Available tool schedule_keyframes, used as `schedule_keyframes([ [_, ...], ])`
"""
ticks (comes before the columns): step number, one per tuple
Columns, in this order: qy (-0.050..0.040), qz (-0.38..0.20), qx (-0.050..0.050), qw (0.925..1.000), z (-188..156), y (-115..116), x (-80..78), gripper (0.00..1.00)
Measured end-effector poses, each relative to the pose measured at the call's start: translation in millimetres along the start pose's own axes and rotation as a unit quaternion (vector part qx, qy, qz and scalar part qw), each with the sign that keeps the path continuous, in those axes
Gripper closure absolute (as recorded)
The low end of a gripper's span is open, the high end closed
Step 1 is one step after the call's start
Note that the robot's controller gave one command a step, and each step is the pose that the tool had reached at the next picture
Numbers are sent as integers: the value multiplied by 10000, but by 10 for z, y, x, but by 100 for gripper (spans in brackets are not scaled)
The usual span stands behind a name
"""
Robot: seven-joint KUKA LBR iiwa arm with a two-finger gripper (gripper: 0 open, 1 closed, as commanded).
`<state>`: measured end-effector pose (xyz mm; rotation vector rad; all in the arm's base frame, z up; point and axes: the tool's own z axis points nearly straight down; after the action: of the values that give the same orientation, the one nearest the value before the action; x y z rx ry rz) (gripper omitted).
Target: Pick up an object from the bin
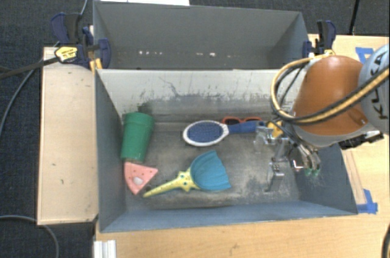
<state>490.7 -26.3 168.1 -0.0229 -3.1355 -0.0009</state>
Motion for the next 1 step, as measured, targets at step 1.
schedule_keyframes([
  [1, -42, -6, 2, 10000, -43, 0, -17, 0],
])
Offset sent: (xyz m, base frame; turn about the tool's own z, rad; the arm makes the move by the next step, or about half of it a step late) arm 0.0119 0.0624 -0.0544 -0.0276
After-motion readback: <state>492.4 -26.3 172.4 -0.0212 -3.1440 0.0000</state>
